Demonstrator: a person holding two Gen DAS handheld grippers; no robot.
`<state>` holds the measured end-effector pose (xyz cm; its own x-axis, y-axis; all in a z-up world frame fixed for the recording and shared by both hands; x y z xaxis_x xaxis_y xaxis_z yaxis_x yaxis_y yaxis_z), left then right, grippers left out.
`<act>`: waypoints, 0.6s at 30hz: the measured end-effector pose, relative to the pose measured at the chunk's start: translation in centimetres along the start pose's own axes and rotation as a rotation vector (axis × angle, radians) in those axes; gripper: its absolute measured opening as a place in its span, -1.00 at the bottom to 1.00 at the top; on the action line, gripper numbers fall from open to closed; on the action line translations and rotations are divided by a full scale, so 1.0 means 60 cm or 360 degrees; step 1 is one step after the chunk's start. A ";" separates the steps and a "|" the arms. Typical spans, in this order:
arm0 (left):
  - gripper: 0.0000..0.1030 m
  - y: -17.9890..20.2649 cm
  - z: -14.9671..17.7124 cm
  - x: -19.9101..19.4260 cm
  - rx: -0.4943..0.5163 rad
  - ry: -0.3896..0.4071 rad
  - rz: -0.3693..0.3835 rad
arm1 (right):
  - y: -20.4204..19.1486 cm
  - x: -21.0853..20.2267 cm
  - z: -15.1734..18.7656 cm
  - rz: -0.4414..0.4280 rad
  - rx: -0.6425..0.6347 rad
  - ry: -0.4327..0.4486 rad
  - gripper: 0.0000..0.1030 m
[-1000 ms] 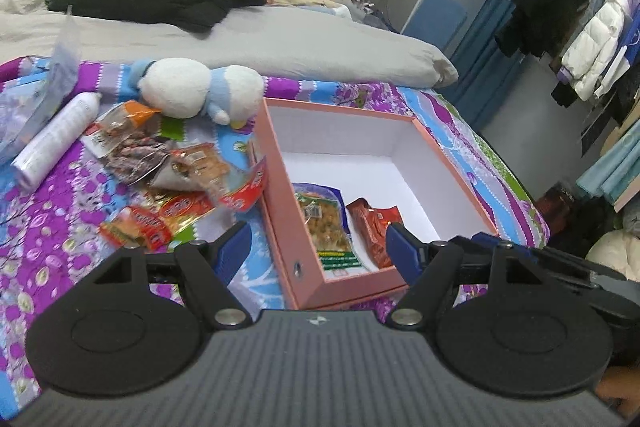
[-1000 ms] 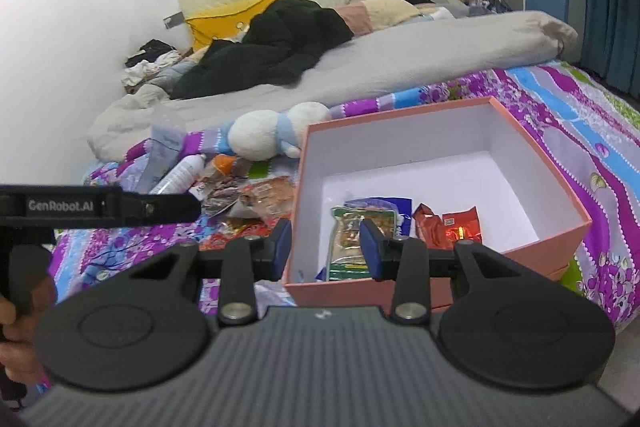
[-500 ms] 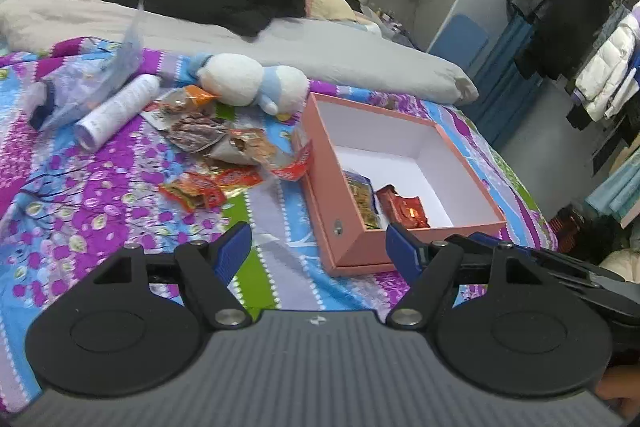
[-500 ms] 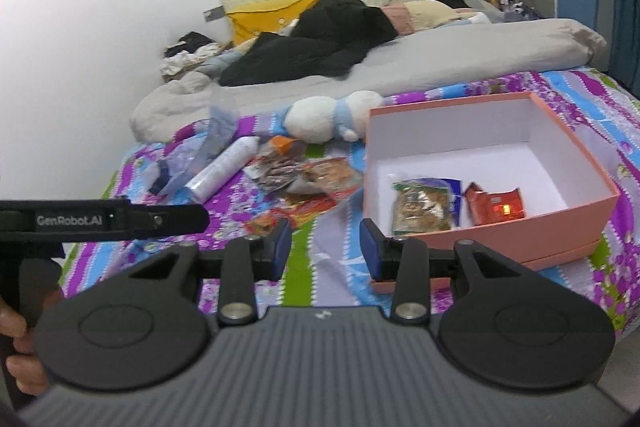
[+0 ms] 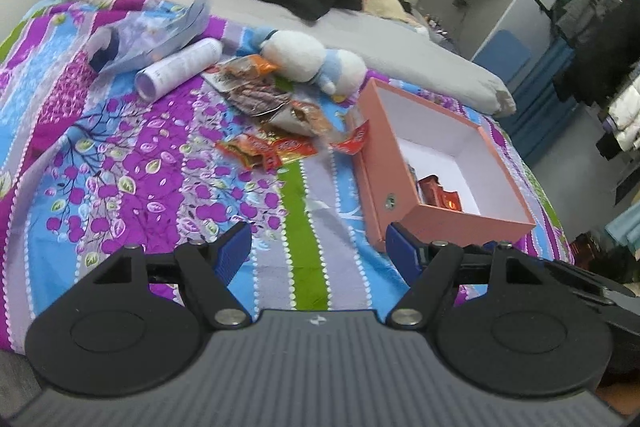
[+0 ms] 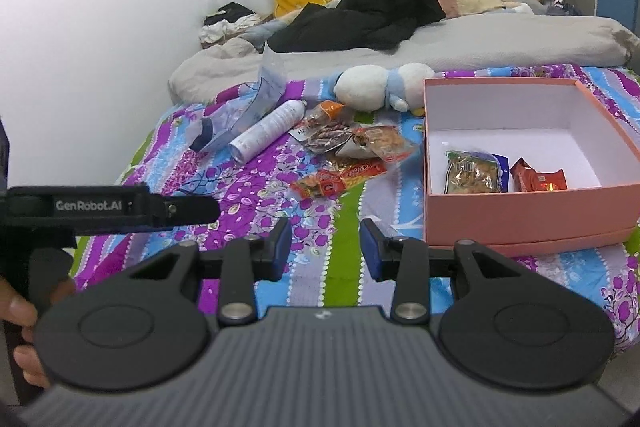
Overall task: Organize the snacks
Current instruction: 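Reach the left tool to a red-label snack bag while the right tool reaches a clear bread packet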
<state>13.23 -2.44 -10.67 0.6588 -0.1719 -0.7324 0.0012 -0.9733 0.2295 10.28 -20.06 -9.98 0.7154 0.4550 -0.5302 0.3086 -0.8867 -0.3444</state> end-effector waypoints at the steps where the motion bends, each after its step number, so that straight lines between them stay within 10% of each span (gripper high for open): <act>1: 0.51 -0.003 -0.001 0.007 -0.0008 -0.0005 -0.0001 | 0.003 0.002 -0.002 0.0009 0.0000 0.0000 -0.21; 6: 0.50 -0.017 -0.008 0.047 -0.0046 -0.0053 -0.0001 | 0.023 0.022 -0.008 0.0055 0.0026 -0.0018 0.21; 18: 0.49 -0.056 -0.054 0.210 -0.0128 -0.0214 0.0002 | 0.063 0.134 -0.045 0.0130 -0.0026 -0.0140 0.20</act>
<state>23.94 -0.84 -18.59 0.5523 -0.1970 -0.8100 0.0644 -0.9587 0.2771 18.91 -19.98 -13.45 0.6812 0.3860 -0.6221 0.2623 -0.9220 -0.2849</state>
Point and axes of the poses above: each gripper's, at about its wrist camera, not at the fingertips, and x roughly the way its jaws point, y to its right, z to its underside, the point moved 10 cm from there along x, roughly the way its jaws point, and after that the axes turned 14 degrees about -z, right-handed, at the moved point
